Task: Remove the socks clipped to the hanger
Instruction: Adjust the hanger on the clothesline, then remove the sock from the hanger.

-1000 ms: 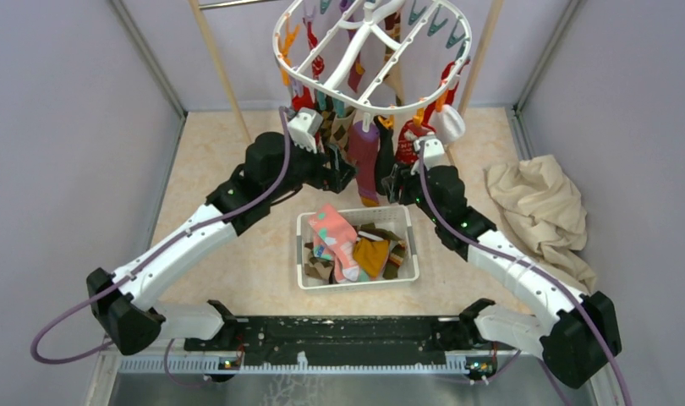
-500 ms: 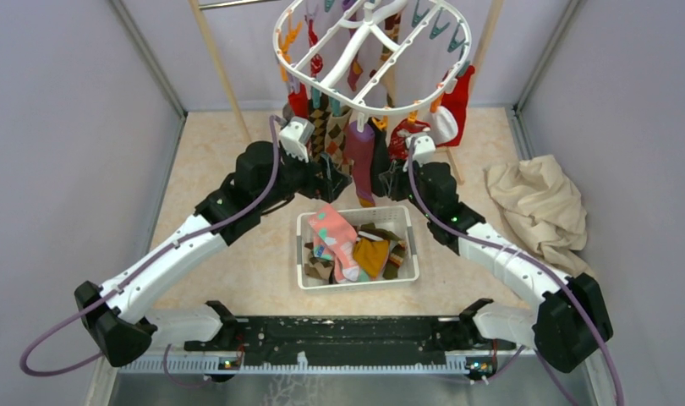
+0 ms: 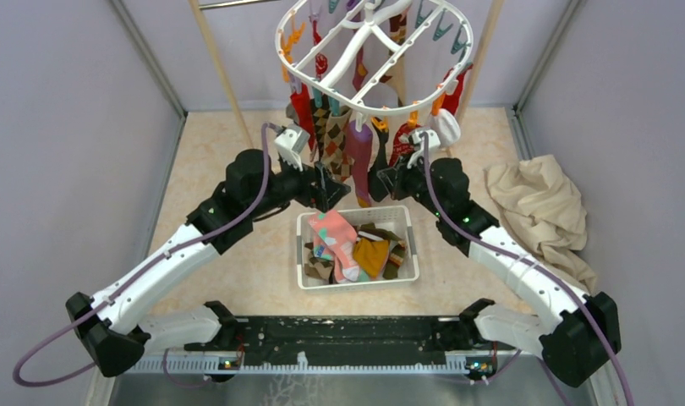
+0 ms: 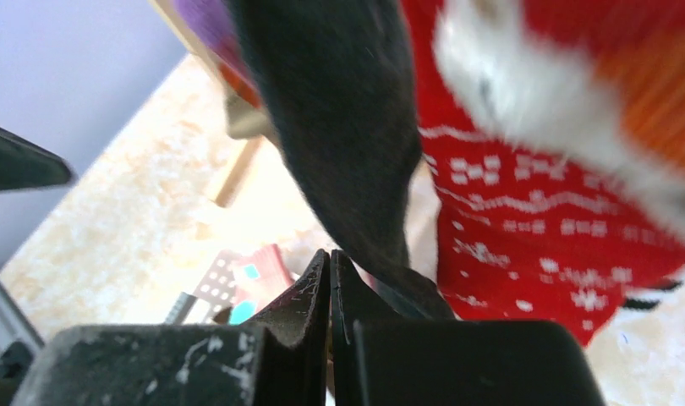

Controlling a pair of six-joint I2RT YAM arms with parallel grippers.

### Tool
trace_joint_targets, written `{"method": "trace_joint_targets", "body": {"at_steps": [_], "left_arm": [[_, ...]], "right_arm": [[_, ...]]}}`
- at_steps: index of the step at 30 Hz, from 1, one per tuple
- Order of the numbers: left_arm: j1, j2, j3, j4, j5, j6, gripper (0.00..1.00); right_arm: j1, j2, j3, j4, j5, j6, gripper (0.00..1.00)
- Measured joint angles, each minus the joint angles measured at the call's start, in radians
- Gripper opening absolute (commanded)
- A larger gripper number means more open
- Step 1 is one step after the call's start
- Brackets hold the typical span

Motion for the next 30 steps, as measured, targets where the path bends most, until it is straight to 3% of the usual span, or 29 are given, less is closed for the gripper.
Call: {"method": "trace_joint_targets", "body": {"at_steps": [5, 9, 11, 20, 30], "left_arm": [[-0.001, -0.017, -0.046, 0.024, 0.043, -0.001, 0.94], [-0.001, -0.026, -0.082, 0.034, 0.061, -0.007, 0.94], [-0.002, -0.03, -0.095, 0.035, 0.066, -0.01, 0.94], [-0.002, -0.039, -0.106, 0.035, 0.07, -0.019, 0.96], [-0.002, -0.039, -0.109, 0.033, 0.071, -0.023, 0.99]], "right_arm": [[0.0, -0.038, 0.058, -0.039, -0.059, 0.031, 0.01], [0.0, -0.055, 0.091, -0.079, -0.088, 0.045, 0.55], [0.0, -0.055, 0.105, -0.108, -0.087, 0.032, 0.66], [0.001, -0.096, 0.098, -0.214, -0.001, -0.005, 0.68], [0.001, -0.06, 0.032, -0.168, 0.016, -0.072, 0.68]]}}
